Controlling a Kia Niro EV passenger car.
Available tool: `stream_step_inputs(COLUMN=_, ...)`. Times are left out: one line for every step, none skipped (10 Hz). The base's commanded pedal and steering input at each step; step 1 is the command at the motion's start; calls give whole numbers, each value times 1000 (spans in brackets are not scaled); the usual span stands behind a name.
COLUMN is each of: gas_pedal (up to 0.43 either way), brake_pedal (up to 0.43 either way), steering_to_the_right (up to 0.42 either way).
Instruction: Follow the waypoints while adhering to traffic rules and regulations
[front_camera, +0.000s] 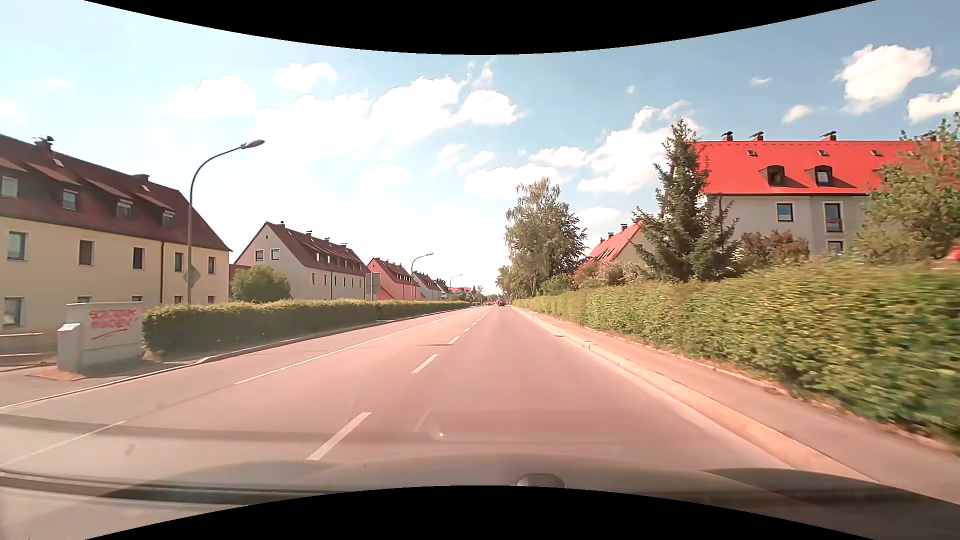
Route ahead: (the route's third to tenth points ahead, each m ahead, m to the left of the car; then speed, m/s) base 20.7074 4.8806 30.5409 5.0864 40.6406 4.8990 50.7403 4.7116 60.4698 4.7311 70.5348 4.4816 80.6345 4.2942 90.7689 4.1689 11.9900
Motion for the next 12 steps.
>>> stream_step_inputs(gas_pedal=118, brake_pedal=0, steering_to_the_right=-1)
stream_step_inputs(gas_pedal=118, brake_pedal=0, steering_to_the_right=0)
stream_step_inputs(gas_pedal=118, brake_pedal=0, steering_to_the_right=0)
stream_step_inputs(gas_pedal=118, brake_pedal=0, steering_to_the_right=0)
stream_step_inputs(gas_pedal=118, brake_pedal=0, steering_to_the_right=0)
stream_step_inputs(gas_pedal=118, brake_pedal=0, steering_to_the_right=-1)
stream_step_inputs(gas_pedal=118, brake_pedal=0, steering_to_the_right=-3)
stream_step_inputs(gas_pedal=118, brake_pedal=0, steering_to_the_right=-4)
stream_step_inputs(gas_pedal=118, brake_pedal=0, steering_to_the_right=-4)
stream_step_inputs(gas_pedal=118, brake_pedal=0, steering_to_the_right=-4)
stream_step_inputs(gas_pedal=118, brake_pedal=0, steering_to_the_right=-4)
stream_step_inputs(gas_pedal=118, brake_pedal=0, steering_to_the_right=-4)
